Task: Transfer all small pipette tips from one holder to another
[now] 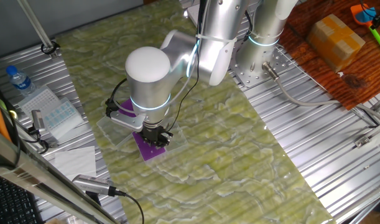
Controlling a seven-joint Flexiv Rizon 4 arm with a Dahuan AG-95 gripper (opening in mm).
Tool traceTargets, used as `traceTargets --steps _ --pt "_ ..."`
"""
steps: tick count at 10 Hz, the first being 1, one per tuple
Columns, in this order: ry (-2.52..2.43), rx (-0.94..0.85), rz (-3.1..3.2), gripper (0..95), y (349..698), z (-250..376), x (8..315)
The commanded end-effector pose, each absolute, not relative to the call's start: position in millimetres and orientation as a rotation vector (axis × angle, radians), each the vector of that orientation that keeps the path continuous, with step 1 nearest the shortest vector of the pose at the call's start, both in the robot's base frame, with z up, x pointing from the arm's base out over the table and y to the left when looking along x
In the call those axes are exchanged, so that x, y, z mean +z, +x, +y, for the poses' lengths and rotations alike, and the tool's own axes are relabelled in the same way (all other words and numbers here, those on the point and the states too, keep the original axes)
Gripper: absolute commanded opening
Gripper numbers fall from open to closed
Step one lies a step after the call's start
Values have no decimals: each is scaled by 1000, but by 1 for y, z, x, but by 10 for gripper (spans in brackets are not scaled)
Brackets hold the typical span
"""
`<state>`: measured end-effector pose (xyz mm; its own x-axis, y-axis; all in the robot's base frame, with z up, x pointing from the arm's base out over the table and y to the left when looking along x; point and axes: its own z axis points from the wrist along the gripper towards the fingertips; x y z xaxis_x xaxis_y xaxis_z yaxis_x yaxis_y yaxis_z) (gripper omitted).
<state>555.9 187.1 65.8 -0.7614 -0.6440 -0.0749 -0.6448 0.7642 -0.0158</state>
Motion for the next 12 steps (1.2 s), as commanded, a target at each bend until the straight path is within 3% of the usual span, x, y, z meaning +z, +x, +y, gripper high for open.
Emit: traceTargets --steps 1,2,10,12 --pt "-999 -12 2912 190 555 187 66" --pt "-956 2 2954 0 554 186 66" --pt "-532 58 3163 0 532 177 103" --pt "-507 43 3153 0 512 169 105"
